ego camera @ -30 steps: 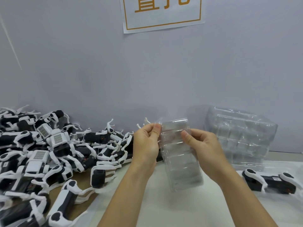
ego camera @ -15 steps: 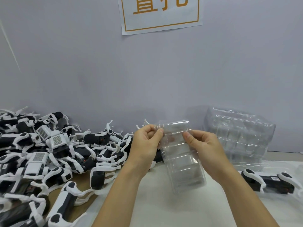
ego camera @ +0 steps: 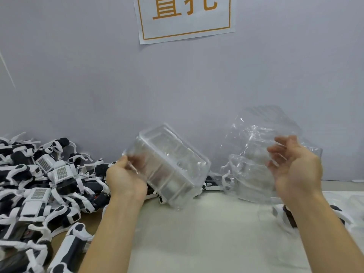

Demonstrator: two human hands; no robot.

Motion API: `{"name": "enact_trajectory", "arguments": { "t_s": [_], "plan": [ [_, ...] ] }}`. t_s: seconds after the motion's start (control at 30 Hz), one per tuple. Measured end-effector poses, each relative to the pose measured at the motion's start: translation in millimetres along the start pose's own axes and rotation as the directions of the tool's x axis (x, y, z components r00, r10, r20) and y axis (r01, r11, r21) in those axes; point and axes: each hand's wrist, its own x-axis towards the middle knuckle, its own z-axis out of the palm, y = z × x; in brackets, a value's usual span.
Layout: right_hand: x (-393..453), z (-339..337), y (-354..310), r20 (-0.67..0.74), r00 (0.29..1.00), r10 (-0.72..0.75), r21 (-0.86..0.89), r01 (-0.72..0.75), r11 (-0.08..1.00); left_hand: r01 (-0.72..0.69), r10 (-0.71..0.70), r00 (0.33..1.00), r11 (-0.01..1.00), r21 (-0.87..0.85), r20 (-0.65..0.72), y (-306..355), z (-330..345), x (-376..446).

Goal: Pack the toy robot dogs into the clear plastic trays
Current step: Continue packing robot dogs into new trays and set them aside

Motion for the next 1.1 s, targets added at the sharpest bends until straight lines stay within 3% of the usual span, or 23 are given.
{"name": "enact_trajectory", "arguments": {
  "t_s": [0.17, 0.3, 0.4, 0.47, 0.53, 0.6, 0.67, 0.77, 0.9, 1.03, 1.1],
  "plan": [
    [-3.5, 5.9, -11.6, -0.046, 0.991, -0.126, 0.101, 0.130, 0.986, 0.019, -0.018, 1.000, 0.997, -0.076, 0.004, -3.1, -1.4, -2.7],
    [0.2, 0.7, -30.0, -0.148, 0.965, -0.215, 0.133, 0.234, 0.963, 0.048, -0.047, 0.994, 0.999, -0.013, 0.103, -12.5, 7.8, -4.8],
    [1.7, -3.0, -36.5, -0.175, 0.960, -0.218, 0.137, 0.243, 0.960, 0.106, -0.105, 0.991, 0.994, -0.005, 0.083, -26.7, 10.7, -7.6],
    [0.9, -3.2, -35.4, -0.166, 0.963, -0.212, 0.126, 0.234, 0.964, 0.104, -0.109, 0.992, 0.991, 0.089, 0.056, -35.2, 5.9, -5.3],
    [-0.2, -1.8, -32.8, -0.150, 0.967, -0.207, 0.112, 0.225, 0.968, 0.091, -0.109, 0.993, 0.941, 0.327, 0.037, -40.2, -2.2, -2.2],
    [-0.7, -0.4, -31.3, -0.133, 0.970, -0.203, 0.106, 0.218, 0.970, 0.103, -0.160, 0.986, 0.796, 0.596, 0.042, -41.9, -11.0, -0.6],
    [-0.9, 0.5, -31.2, -0.119, 0.972, -0.202, 0.103, 0.214, 0.971, 0.141, -0.247, 0.968, 0.659, 0.739, 0.036, -39.7, -16.8, -1.4],
    [-1.1, -0.2, -31.4, -0.120, 0.972, -0.202, 0.105, 0.215, 0.971, 0.132, -0.237, 0.971, 0.593, 0.794, 0.015, -38.5, -18.7, 0.3],
    [-2.4, 0.7, -29.6, -0.127, 0.975, -0.184, 0.111, 0.198, 0.974, -0.093, -0.047, 0.989, 0.538, 0.838, 0.140, -46.6, -14.4, -4.6],
    [-3.0, 2.7, -30.4, -0.101, 0.982, -0.157, 0.150, 0.171, 0.974, -0.063, -0.272, 0.918, 0.617, 0.785, 0.288, -54.2, -8.2, -14.5],
    [-3.2, 3.3, -31.4, -0.054, 0.989, -0.139, 0.180, 0.146, 0.973, -0.063, -0.320, 0.892, 0.609, 0.791, 0.318, -55.9, -7.2, -16.7]
  ]
}}
